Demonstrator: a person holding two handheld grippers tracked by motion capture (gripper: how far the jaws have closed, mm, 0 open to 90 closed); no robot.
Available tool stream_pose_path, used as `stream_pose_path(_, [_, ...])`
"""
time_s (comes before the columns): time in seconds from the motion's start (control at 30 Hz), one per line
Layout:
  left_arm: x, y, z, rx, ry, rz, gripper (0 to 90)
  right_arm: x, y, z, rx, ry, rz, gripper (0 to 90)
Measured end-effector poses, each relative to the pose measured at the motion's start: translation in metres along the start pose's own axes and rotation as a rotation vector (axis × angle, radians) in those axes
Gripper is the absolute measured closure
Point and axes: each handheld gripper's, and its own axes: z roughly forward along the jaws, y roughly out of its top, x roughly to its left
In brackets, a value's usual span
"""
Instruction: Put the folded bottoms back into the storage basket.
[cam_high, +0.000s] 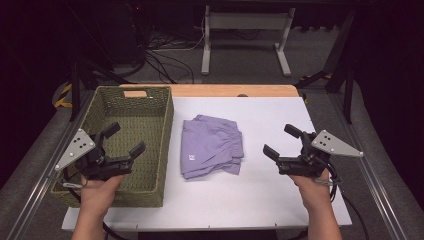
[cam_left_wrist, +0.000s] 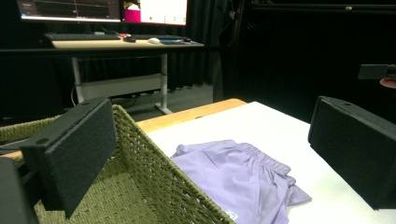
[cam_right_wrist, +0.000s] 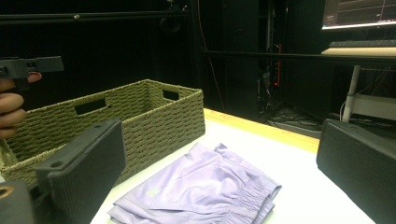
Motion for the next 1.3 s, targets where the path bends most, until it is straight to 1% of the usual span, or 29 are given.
stream_pose_path(0.13, [-0.001,0.001,0.001,-0.006,0.006,0.002,1.9,0.000,0.000,-0.001,-0.001,-0.003,-0.002,2.2])
stream_pose_path(0.27, [-0.002,0.001,0.002,-0.002,0.009,0.006,2.4,0.000,0.000,-0.002,-0.002,-0.004,-0.003,2.2])
stream_pose_path(0.3, [-0.003,0.001,0.002,0.001,0.017,0.007,3.0,0.000,0.000,-0.001,-0.001,-0.004,-0.004,2.2])
stream_pose_path(0.33, [-0.003,0.001,0.003,0.016,0.033,0.009,3.1,0.000,0.000,-0.001,0.001,-0.004,-0.004,2.2])
stream_pose_path(0.4, [-0.004,0.002,0.004,0.013,0.038,0.005,3.2,0.000,0.000,-0.001,0.002,-0.003,-0.006,2.2])
stream_pose_path(0.47, [-0.005,0.003,0.005,0.016,0.033,0.002,3.3,0.000,0.000,0.000,0.004,-0.004,-0.007,2.2])
stream_pose_path(0.5, [-0.006,0.003,0.006,0.022,0.023,0.000,3.3,0.000,0.000,0.000,0.004,-0.004,-0.007,2.2])
stream_pose_path(0.57, [-0.008,0.005,0.009,0.043,0.008,-0.017,1.7,0.000,-0.001,0.000,0.007,-0.006,-0.006,2.2])
stream_pose_path(0.6, [-0.010,0.005,0.011,0.056,0.015,-0.017,1.7,-0.001,-0.001,0.000,0.007,-0.005,-0.004,2.2])
stream_pose_path(0.67, [-0.010,0.005,0.013,0.055,0.018,-0.019,1.8,-0.001,-0.002,0.000,0.008,-0.006,-0.005,2.2])
stream_pose_path(0.7, [-0.010,0.006,0.015,0.057,0.029,-0.021,1.9,-0.001,-0.002,0.001,0.008,-0.006,-0.007,2.2])
stream_pose_path(0.73, [-0.010,0.006,0.016,0.056,0.031,-0.021,1.9,-0.001,-0.002,0.001,0.009,-0.003,-0.008,2.2])
stream_pose_path(0.9, [-0.011,0.009,0.022,0.061,0.019,-0.025,1.7,-0.002,-0.003,0.001,0.012,-0.005,-0.004,2.2])
stream_pose_path(1.0, [-0.013,0.011,0.029,0.073,0.016,-0.027,1.6,-0.001,-0.002,0.001,0.011,-0.003,-0.004,2.2])
stream_pose_path(1.03, [-0.013,0.011,0.029,0.073,0.016,-0.027,1.6,-0.001,-0.002,0.001,0.010,-0.003,-0.003,2.2])
stream_pose_path(1.1, [-0.015,0.012,0.035,0.084,0.020,-0.029,2.3,-0.001,-0.002,0.001,0.010,-0.003,-0.001,2.2])
stream_pose_path(1.2, [-0.016,0.013,0.038,0.082,0.027,-0.030,2.4,-0.001,-0.003,0.002,0.012,-0.003,-0.001,2.2])
stream_pose_path(1.3, [-0.017,0.017,0.043,0.084,0.025,-0.029,2.4,-0.001,-0.003,0.002,0.013,0.001,-0.002,2.2])
